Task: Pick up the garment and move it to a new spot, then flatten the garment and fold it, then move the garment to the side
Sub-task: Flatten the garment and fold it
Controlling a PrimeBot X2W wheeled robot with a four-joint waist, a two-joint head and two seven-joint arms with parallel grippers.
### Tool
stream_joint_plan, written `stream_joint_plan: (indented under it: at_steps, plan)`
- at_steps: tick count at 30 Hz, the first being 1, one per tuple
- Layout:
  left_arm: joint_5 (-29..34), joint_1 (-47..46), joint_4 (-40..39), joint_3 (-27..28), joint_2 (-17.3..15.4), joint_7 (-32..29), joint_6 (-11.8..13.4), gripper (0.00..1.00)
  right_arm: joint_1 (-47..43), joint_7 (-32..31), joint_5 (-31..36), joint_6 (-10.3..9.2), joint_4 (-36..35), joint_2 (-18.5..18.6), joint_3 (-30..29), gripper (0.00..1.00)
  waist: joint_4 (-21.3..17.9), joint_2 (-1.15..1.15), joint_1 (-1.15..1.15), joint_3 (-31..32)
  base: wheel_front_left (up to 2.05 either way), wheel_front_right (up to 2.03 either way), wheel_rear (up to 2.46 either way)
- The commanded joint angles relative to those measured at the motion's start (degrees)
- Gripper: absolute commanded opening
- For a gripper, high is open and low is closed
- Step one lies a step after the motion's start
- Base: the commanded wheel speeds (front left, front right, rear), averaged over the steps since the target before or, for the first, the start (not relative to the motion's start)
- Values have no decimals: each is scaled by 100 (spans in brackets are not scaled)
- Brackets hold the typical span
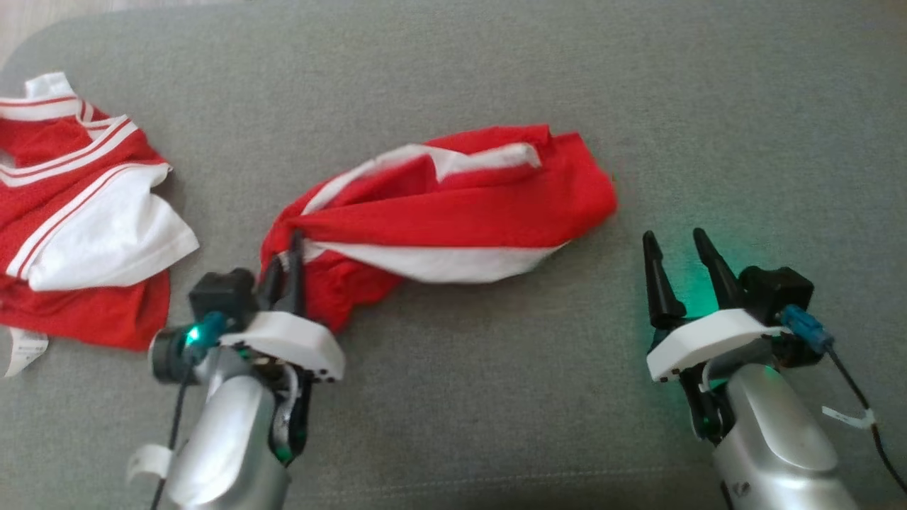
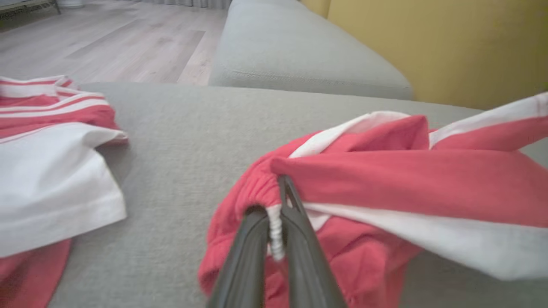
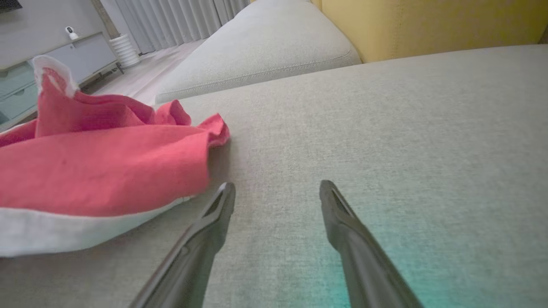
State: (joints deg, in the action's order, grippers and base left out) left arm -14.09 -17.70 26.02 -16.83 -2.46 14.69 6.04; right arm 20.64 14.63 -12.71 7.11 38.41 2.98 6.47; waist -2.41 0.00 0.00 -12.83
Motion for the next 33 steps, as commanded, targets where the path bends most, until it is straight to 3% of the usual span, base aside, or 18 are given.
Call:
stream_joint_plan:
  at_steps: [1,7,8,9,15,20,31,32,33]
  plan:
    - [-16,-96,-42,362,-42,31,15,0,220,37,-49,37,-169,-10,166,100,30,0,0,-31,0,0,0]
    - [24,-100,292,859,-42,31,131,0,283,37,-87,37,-175,-10,287,100,-12,0,0,-6,0,0,0]
    - [57,-94,293,878,-42,31,118,34,277,37,-87,37,-178,-10,303,100,-17,0,0,10,0,0,0]
    - [82,-83,294,879,-42,31,100,98,266,37,-90,37,-189,-10,337,100,-19,0,0,28,0,0,0]
    - [30,61,119,788,-42,31,108,100,125,37,-286,37,-257,-10,850,100,52,0,0,95,0,0,0]
    - [-20,348,-268,448,-42,31,133,100,10,37,-504,37,-178,-10,1433,100,331,0,0,91,0,0,0]
    - [-114,603,-486,169,-42,31,174,100,-142,37,-609,37,118,-10,1619,100,685,0,0,189,0,0,0]
    - [-107,610,-494,165,-42,31,172,100,-146,37,-613,37,127,-10,1622,92,694,0,0,195,0,0,0]
    - [-100,617,-501,163,-42,31,169,100,-148,37,-621,37,135,-10,1623,60,701,0,0,203,0,0,0]
